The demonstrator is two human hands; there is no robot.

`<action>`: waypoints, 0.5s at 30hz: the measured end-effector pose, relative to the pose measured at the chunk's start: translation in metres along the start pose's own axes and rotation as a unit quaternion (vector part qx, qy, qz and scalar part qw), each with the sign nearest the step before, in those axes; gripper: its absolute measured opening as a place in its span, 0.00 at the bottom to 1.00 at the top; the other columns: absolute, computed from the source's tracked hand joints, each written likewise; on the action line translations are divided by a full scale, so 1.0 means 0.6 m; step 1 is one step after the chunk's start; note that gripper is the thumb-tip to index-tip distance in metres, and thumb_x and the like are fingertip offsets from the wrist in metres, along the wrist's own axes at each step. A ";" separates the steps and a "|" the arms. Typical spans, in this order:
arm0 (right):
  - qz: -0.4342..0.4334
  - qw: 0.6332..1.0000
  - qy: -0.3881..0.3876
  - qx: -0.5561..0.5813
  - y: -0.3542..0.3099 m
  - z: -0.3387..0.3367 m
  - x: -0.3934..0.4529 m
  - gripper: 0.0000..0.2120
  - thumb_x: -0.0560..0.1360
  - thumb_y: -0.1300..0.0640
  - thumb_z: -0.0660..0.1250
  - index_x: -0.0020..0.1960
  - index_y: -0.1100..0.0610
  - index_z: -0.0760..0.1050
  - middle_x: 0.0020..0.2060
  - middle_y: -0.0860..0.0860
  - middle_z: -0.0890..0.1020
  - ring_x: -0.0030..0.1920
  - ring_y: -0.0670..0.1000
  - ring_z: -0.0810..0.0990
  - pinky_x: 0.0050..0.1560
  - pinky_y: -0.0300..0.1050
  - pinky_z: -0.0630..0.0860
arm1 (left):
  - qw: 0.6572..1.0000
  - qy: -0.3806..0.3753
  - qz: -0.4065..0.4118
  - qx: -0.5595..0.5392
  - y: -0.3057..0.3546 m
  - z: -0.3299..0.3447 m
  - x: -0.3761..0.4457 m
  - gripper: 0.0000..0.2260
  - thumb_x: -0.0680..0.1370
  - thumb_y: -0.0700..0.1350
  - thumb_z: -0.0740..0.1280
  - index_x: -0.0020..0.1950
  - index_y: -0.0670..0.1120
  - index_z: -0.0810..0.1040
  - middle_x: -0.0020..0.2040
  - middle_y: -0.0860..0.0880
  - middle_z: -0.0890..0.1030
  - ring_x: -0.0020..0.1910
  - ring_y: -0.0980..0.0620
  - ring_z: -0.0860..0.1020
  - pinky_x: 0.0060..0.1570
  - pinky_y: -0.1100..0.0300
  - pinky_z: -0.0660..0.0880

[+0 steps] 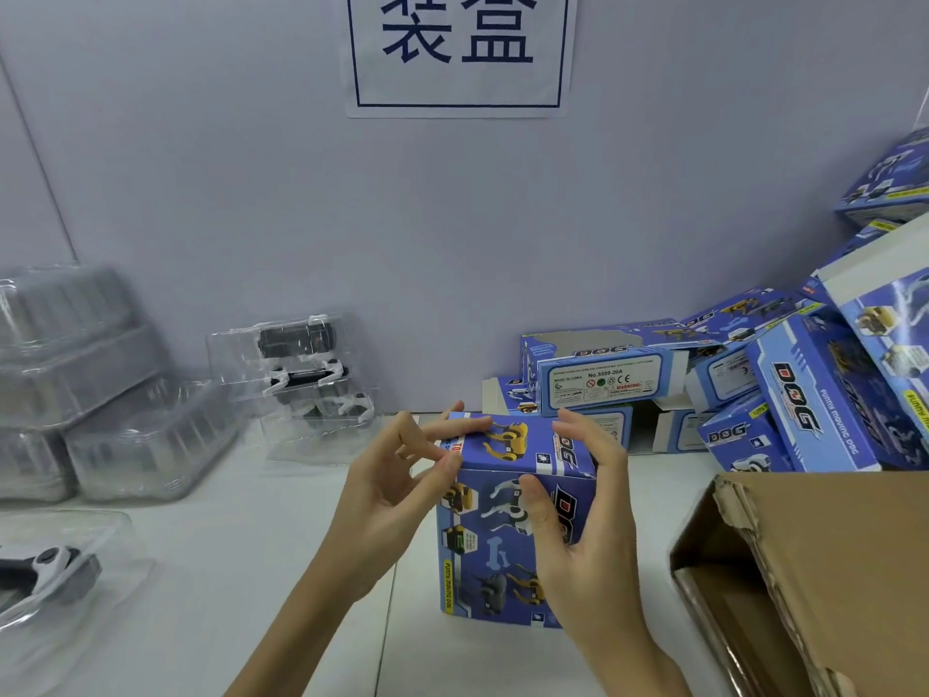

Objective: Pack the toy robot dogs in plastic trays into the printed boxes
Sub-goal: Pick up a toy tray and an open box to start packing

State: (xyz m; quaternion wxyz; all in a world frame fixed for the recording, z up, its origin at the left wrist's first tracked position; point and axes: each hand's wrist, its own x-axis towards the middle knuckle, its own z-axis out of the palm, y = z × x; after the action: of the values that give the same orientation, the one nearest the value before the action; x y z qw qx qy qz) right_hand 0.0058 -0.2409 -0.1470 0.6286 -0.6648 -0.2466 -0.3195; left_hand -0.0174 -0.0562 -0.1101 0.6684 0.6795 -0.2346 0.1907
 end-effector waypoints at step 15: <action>-0.043 0.998 -0.012 -0.036 -0.004 -0.006 0.008 0.07 0.79 0.52 0.67 0.56 0.45 0.74 0.71 0.49 0.72 0.73 0.47 0.70 0.44 0.30 0.80 | 0.998 -0.039 0.013 0.048 -0.013 -0.019 0.006 0.10 0.81 0.51 0.73 0.50 0.46 0.76 0.67 0.45 0.82 0.77 0.43 0.71 0.55 0.41 0.82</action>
State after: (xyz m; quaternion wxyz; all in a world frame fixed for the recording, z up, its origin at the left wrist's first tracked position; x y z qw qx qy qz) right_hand 0.0069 -0.2445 -0.1422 0.5870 -0.6797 -0.2706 -0.3467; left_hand -0.0096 -0.0450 -0.1142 0.6232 0.7145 -0.2596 0.1836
